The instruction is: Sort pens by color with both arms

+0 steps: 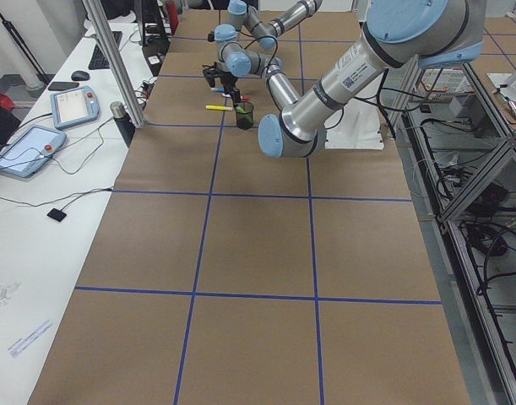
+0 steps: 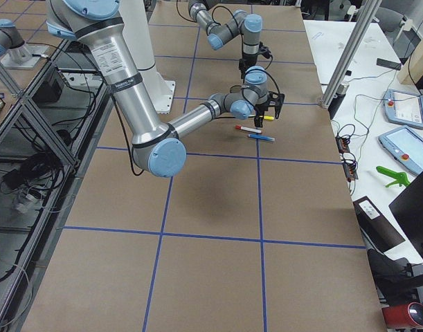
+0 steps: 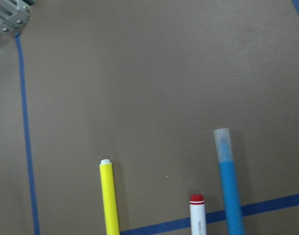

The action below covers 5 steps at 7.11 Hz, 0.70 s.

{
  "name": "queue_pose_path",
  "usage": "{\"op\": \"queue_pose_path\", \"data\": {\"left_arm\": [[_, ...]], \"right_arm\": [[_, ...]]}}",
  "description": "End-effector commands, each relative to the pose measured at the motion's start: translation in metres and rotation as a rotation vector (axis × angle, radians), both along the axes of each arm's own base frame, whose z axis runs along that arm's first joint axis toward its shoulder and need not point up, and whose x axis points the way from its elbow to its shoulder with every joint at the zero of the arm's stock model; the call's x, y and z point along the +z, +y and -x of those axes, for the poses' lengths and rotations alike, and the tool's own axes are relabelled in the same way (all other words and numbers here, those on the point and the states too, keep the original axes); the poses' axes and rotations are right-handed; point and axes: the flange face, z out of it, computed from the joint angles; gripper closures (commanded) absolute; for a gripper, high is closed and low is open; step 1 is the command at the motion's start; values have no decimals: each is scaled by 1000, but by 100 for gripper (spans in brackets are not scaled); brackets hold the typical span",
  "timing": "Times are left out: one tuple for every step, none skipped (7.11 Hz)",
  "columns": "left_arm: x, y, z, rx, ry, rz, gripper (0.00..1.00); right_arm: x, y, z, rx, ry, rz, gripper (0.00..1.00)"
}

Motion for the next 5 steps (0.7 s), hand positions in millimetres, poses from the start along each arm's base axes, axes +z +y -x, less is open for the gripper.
{"op": "queue_pose_path", "data": {"left_arm": [[2,13,-15,-4,-17,-13,30],[2,14,-16,-5,-18,-13,41],[2,15,-17,-7,-20,-16,47],[1,14,-17,-10,-19,-12,50],[-3,11,-21,-18,-27,-17,50]], "right_arm": [[-1,-7,-49,15,172,121,1],[-12,1,-64,9,205,158,1],[-32,16,-80,-47,226,136,1],[-48,28,-100,-74,244,141,1],[-52,28,-110,-82,240,134,1]]}}
